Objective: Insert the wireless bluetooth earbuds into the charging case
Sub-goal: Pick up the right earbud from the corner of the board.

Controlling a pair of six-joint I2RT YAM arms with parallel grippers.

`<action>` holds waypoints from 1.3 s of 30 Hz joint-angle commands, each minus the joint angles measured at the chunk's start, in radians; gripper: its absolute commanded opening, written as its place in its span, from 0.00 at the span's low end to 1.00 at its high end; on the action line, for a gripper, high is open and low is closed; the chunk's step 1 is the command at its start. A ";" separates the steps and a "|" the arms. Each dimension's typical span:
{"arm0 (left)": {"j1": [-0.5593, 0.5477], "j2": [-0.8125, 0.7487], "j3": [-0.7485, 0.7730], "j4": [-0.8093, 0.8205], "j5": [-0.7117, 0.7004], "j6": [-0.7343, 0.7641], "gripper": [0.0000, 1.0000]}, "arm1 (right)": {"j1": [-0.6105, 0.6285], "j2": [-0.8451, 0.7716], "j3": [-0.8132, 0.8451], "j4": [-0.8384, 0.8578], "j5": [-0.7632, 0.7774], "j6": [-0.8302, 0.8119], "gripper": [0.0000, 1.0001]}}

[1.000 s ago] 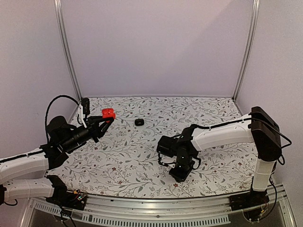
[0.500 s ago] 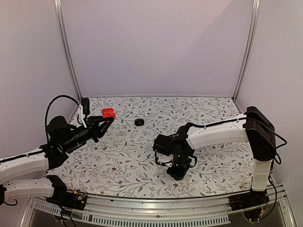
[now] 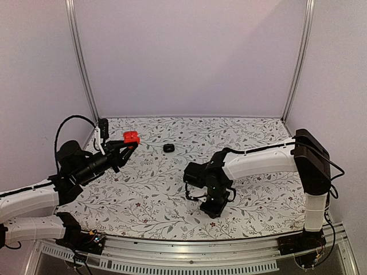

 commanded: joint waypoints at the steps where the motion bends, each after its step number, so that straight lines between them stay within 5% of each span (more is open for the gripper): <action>1: 0.015 -0.014 -0.010 0.012 0.007 0.009 0.00 | 0.007 0.047 -0.002 0.013 -0.019 -0.008 0.23; 25: 0.015 0.006 -0.006 0.015 0.020 0.008 0.00 | -0.031 -0.087 -0.002 0.164 0.024 0.009 0.12; 39: 0.009 0.124 -0.016 0.145 0.111 -0.040 0.00 | -0.106 -0.410 -0.076 0.624 0.144 -0.008 0.10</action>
